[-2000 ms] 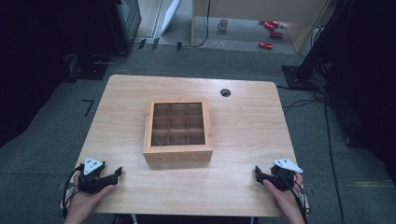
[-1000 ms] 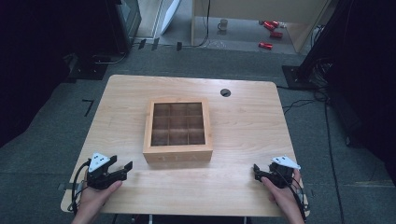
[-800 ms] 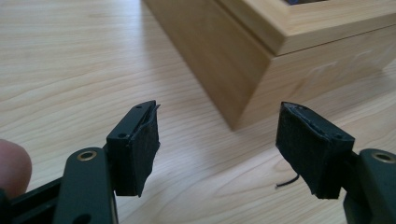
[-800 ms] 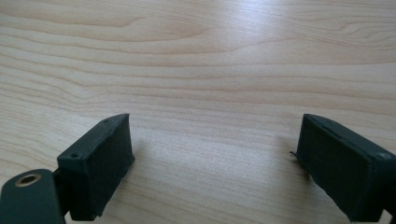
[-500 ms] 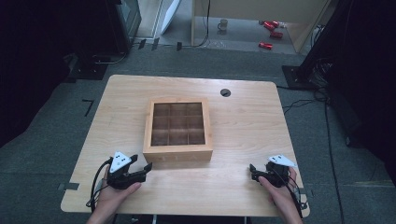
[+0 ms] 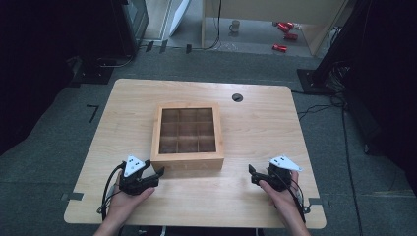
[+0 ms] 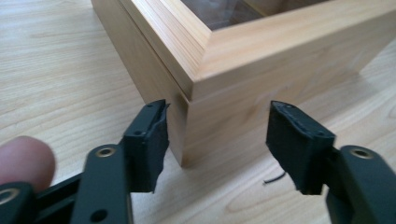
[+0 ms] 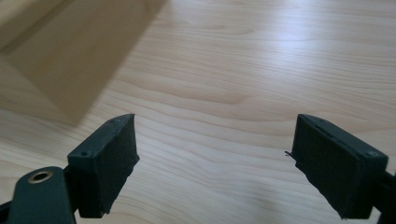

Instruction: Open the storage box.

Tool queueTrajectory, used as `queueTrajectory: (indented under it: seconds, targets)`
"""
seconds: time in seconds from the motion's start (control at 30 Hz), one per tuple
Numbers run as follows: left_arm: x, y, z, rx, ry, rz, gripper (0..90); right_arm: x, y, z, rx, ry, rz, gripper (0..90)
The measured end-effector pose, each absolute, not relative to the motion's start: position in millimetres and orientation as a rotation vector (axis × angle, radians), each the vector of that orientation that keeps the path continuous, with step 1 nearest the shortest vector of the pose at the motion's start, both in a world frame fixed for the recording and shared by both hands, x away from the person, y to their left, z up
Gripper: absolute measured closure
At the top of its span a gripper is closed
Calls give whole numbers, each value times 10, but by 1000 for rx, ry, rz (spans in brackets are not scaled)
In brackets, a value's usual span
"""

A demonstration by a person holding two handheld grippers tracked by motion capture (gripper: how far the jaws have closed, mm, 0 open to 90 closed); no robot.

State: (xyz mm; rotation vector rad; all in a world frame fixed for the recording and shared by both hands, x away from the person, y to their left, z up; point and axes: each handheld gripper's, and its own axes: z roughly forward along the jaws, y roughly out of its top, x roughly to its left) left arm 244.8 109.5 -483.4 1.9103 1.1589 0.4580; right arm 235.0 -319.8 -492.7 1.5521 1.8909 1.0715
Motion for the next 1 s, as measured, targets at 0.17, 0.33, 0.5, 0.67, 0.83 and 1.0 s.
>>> queueTrajectory:
  seconds: [0.17, 0.33, 0.5, 0.67, 0.83, 1.0]
  targets:
    - [2478, 1113, -4836, 1902, 1165, 457, 490, 2430, -2968, -4865, 1532, 1937, 1154, 148]
    - [2523, 1133, -4838, 1907, 1151, 432, 484, 2533, -2741, -4848, 1482, 1976, 1194, 151]
    - [2558, 1168, -4830, 1913, 1136, 396, 477, 2572, -2570, -4866, 1453, 2044, 1277, 151]
    - [2566, 1194, -4817, 1904, 1131, 377, 484, 2550, -2435, -4858, 1405, 2101, 1316, 151]
    - [2574, 1236, -4763, 1869, 1151, 383, 526, 2580, -2299, -4881, 1384, 2125, 1312, 151]
    - [2610, 1298, -4768, 1841, 1199, 422, 551, 2608, -2197, -4923, 1391, 2142, 1304, 154]
